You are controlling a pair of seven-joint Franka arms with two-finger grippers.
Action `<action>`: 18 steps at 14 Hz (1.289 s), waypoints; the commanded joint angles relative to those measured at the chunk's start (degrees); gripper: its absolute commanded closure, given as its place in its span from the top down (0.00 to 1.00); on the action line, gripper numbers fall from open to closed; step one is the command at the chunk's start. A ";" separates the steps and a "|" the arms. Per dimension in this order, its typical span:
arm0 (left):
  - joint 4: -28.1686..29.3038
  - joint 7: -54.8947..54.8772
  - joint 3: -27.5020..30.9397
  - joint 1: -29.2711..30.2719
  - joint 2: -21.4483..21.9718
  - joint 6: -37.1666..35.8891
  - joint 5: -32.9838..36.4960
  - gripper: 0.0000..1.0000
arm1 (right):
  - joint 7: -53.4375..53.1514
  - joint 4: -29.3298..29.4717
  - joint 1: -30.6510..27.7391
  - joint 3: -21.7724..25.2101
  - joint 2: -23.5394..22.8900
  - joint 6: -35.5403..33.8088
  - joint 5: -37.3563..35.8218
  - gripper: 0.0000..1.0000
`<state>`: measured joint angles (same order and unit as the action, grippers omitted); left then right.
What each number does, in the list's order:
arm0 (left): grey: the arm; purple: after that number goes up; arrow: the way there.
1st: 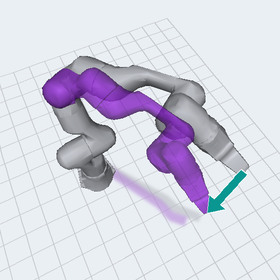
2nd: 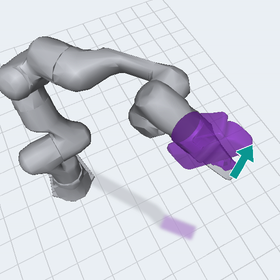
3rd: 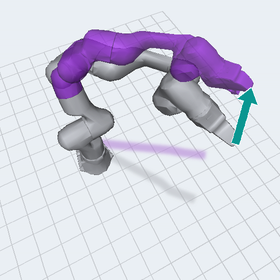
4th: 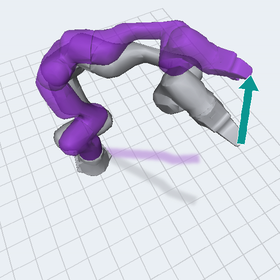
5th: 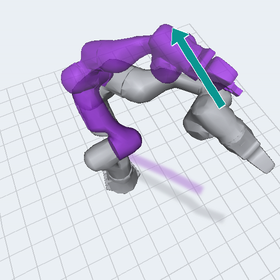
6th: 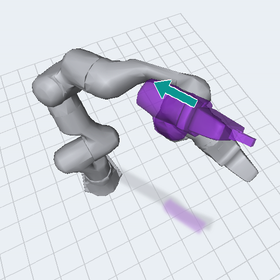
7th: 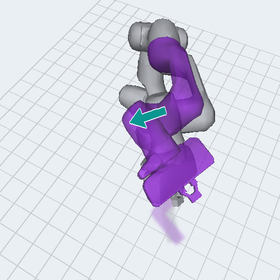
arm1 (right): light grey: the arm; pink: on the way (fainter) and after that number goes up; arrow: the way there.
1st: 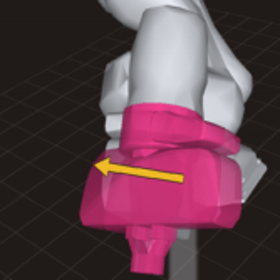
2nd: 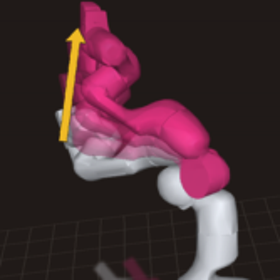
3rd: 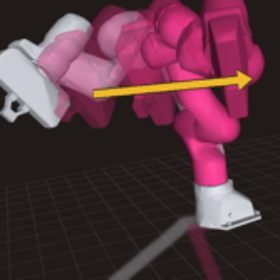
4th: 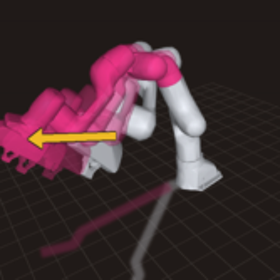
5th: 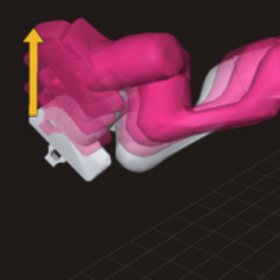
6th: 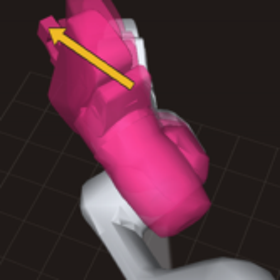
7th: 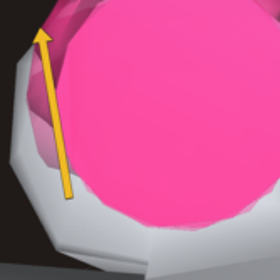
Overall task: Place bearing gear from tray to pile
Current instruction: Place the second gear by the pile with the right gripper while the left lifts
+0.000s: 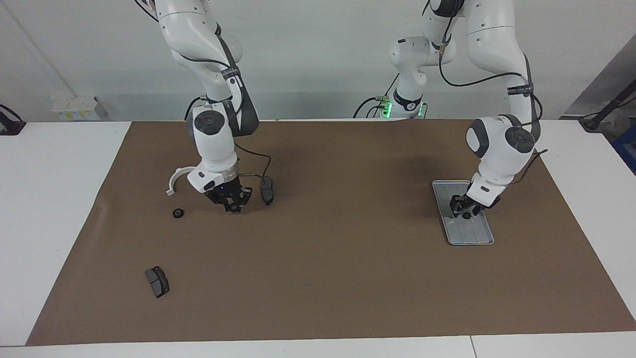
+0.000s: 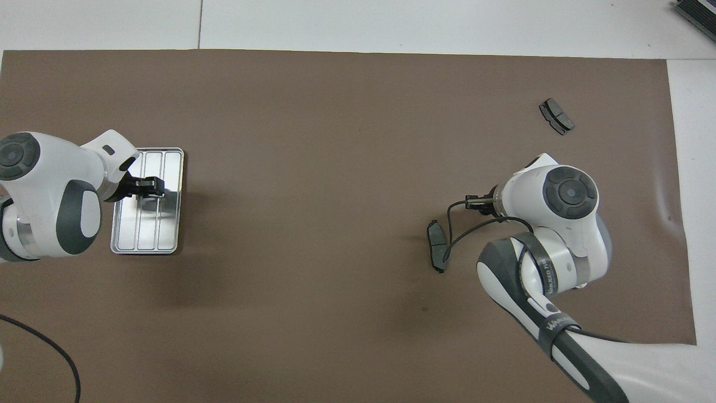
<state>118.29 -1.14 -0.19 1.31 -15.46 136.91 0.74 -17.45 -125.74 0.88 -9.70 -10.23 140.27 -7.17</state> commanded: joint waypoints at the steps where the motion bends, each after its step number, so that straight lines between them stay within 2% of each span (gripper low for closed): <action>1: 0.80 -1.32 -0.07 0.53 0.17 1.08 -0.22 0.64 | 9.06 -4.15 -4.90 -0.85 3.19 -0.08 2.41 0.00; 4: 0.89 -2.02 -0.07 0.62 0.17 0.99 -0.22 0.56 | 17.51 -4.25 -8.60 -0.85 3.46 -3.42 5.92 0.00; 7: 0.89 -2.02 -0.07 0.62 0.00 1.16 -0.22 0.47 | 20.61 -4.86 -10.45 -0.76 3.90 -4.39 6.46 0.00; 8: 0.80 -2.02 -0.07 0.62 -0.01 1.25 -0.22 0.46 | 20.61 -5.12 -10.46 -0.85 3.90 -4.40 6.46 0.01; 9: 0.80 -2.02 -0.07 0.97 -0.09 1.25 -0.22 0.42 | 20.61 -5.21 -10.46 -0.85 3.90 -4.40 6.46 0.07; 10: 0.80 -2.11 -0.07 1.24 -0.09 1.25 -0.22 0.40 | 20.53 -5.21 -10.37 -0.85 3.81 -4.40 6.64 0.14; 13: 0.80 -3.16 -0.07 1.41 -0.09 1.25 -0.22 0.33 | 20.09 -5.04 -8.97 -0.85 3.81 -4.22 11.46 0.14; 16: 0.80 -3.16 -0.07 1.68 -0.09 1.17 -0.22 0.25 | 18.16 -5.04 -6.77 -0.85 3.81 -4.13 12.17 0.14; 18: 0.80 -3.16 -0.07 1.68 -0.09 1.17 -0.22 0.21 | 15.53 -5.13 -4.84 -0.85 3.90 -4.04 12.17 0.19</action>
<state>118.29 -3.23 -0.05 2.37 -15.67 136.92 0.75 -0.08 -129.54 -5.11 -10.33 -8.05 136.38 3.59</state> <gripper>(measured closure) 0.749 0.652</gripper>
